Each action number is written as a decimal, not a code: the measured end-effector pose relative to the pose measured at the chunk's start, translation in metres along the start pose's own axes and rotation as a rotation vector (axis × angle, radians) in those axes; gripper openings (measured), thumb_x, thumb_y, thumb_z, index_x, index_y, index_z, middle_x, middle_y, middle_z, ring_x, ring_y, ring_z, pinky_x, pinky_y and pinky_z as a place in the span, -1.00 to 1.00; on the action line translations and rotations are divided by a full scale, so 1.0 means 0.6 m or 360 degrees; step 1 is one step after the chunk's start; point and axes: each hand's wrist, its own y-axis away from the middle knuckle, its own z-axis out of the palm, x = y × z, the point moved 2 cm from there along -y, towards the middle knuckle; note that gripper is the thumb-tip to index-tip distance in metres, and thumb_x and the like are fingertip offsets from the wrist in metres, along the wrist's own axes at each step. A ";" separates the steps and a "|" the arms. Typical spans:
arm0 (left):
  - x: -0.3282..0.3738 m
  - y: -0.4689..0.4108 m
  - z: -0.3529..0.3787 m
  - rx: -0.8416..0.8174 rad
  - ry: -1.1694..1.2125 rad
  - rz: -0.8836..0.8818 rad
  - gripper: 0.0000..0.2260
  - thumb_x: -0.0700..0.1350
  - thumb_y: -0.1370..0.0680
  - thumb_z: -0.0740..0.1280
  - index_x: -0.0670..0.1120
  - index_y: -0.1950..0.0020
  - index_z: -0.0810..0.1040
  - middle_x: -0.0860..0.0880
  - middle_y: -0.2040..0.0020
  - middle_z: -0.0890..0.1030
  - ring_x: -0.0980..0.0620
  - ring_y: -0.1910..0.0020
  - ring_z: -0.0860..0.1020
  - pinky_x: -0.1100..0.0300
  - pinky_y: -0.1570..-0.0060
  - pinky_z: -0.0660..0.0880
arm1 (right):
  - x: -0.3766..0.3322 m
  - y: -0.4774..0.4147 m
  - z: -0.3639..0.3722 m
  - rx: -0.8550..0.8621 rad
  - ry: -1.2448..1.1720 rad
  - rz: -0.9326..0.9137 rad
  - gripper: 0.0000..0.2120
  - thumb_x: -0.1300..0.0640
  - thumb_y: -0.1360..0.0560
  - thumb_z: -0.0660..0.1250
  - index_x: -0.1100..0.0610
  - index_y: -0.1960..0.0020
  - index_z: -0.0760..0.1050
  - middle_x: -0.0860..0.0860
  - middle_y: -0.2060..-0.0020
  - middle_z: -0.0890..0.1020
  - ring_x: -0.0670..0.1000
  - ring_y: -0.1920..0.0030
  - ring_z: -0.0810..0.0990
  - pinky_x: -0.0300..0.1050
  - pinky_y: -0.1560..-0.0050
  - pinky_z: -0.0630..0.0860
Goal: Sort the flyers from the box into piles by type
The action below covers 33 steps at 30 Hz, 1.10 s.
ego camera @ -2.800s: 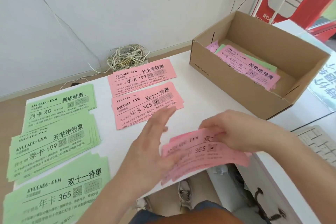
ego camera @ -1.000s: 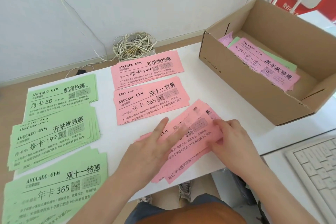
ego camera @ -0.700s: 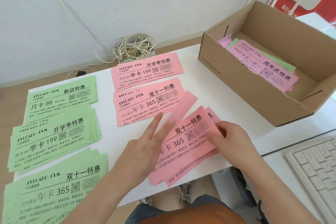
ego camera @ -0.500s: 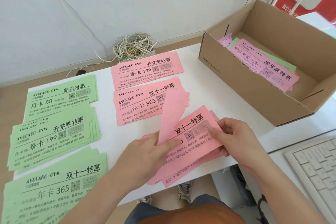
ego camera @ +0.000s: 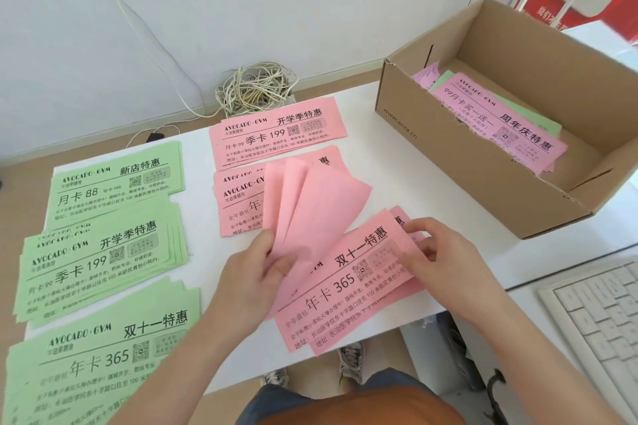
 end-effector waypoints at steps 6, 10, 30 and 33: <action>0.021 0.017 0.006 -0.0145 -0.0138 0.0108 -0.74 0.14 -0.45 0.39 0.05 0.00 0.44 0.32 0.14 0.59 0.26 0.17 0.59 0.26 0.17 0.53 | -0.003 0.005 0.001 -0.0091 -0.1048 0.0215 -0.76 0.38 -0.52 0.27 0.11 -0.10 0.47 0.11 0.24 0.71 0.04 0.39 0.62 -0.17 0.33 0.60; 0.052 0.034 0.021 -0.0394 -0.0818 0.0464 -0.31 0.43 -0.35 0.24 0.23 -0.37 0.07 0.33 -0.13 0.36 0.11 -0.02 0.50 0.26 0.03 0.42 | -0.032 0.001 0.023 -0.0178 -0.1828 0.0392 -0.82 0.40 -0.51 0.27 0.23 -0.08 0.46 0.19 0.29 0.62 0.00 0.45 0.58 -0.28 0.47 0.54; 0.026 0.031 0.015 -0.0091 -0.0465 0.0554 -0.38 -0.11 -0.59 0.24 0.44 -0.37 -0.02 0.19 -0.15 0.50 -0.03 0.14 0.59 0.19 0.07 0.52 | 0.024 -0.017 0.020 0.0273 0.0455 -0.0071 -0.56 0.11 -0.46 0.36 -0.02 -0.29 0.34 -0.04 0.05 0.45 0.03 0.07 0.52 -0.12 0.14 0.42; 0.043 0.034 0.008 -0.0169 -0.0579 0.0557 -0.31 -0.15 -0.59 0.25 0.42 -0.39 -0.11 0.04 -0.05 0.62 -0.07 0.26 0.58 0.05 0.21 0.55 | 0.029 -0.015 0.018 0.0339 0.0505 -0.0123 -0.68 0.16 -0.50 0.28 -0.01 -0.24 0.38 -0.06 0.08 0.51 0.00 0.14 0.49 -0.13 0.20 0.37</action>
